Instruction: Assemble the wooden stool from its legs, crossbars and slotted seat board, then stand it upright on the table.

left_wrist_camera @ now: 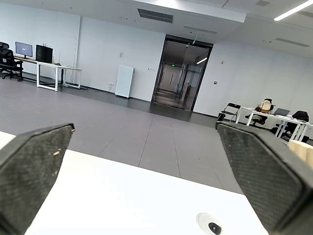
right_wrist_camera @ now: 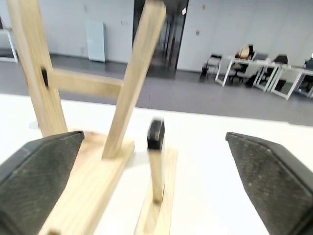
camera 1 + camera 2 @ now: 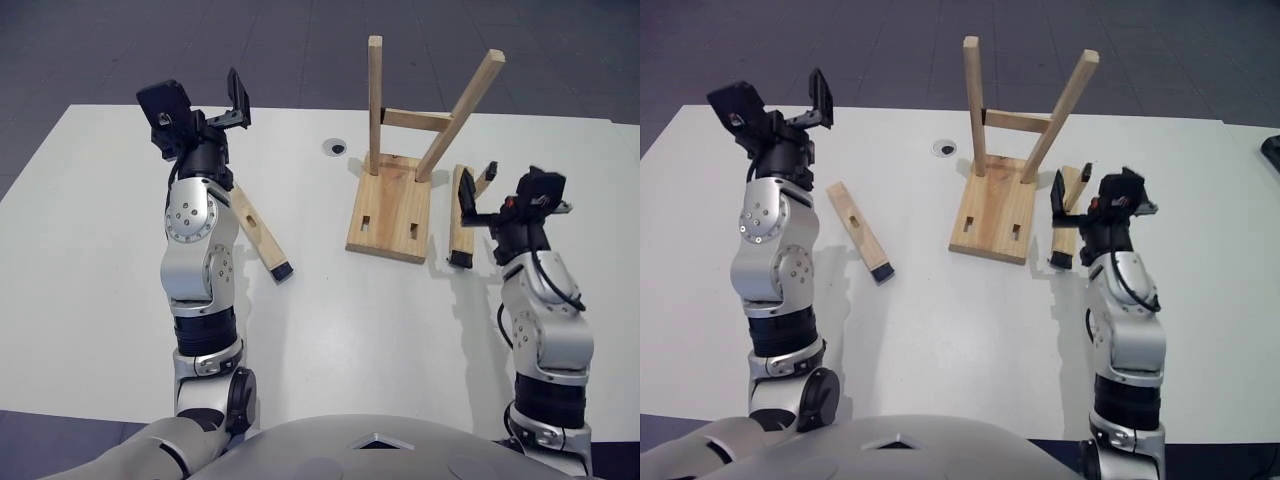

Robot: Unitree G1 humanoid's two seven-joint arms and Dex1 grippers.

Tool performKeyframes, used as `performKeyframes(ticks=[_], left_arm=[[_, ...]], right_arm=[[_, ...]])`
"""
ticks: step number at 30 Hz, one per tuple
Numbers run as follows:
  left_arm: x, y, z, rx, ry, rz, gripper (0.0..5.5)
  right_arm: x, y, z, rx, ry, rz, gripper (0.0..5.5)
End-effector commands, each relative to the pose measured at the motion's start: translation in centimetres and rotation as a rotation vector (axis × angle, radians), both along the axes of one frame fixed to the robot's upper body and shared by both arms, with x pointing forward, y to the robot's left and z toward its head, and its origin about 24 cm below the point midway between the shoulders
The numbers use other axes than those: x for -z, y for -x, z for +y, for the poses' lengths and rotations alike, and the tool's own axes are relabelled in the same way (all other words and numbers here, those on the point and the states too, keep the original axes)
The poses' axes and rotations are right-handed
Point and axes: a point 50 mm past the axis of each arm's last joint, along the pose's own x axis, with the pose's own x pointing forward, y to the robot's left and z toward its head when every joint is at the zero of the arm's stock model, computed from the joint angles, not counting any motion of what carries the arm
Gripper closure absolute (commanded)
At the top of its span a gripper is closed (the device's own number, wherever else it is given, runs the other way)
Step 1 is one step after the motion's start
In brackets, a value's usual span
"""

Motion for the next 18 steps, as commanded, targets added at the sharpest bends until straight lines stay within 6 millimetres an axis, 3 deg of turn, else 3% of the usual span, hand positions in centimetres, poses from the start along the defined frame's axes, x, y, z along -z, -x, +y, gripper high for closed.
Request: performKeyframes(ticks=[1,4,11,18], left_arm=[[0.2,0.1,-0.3,0.011,-0.019,0.016,0.1],[0.2,0.1,-0.3,0.016,-0.02,0.023,0.1],[0.1,0.2,-0.6,0.02,-0.007,0.034,0.1],[-0.2,0.1,-0.8,0.019,0.012,0.066,0.1]], right_arm=[[2.9,0.3,0.3,0.038,0.015,0.164,0.12],[4.2,-0.3,0.6,0.038,0.049,0.259,0.12],[5.0,-1.0,0.2,0.077,0.019,0.402,0.12],[5.8,-1.4,-0.2,0.112,-0.039,0.601,1.21]])
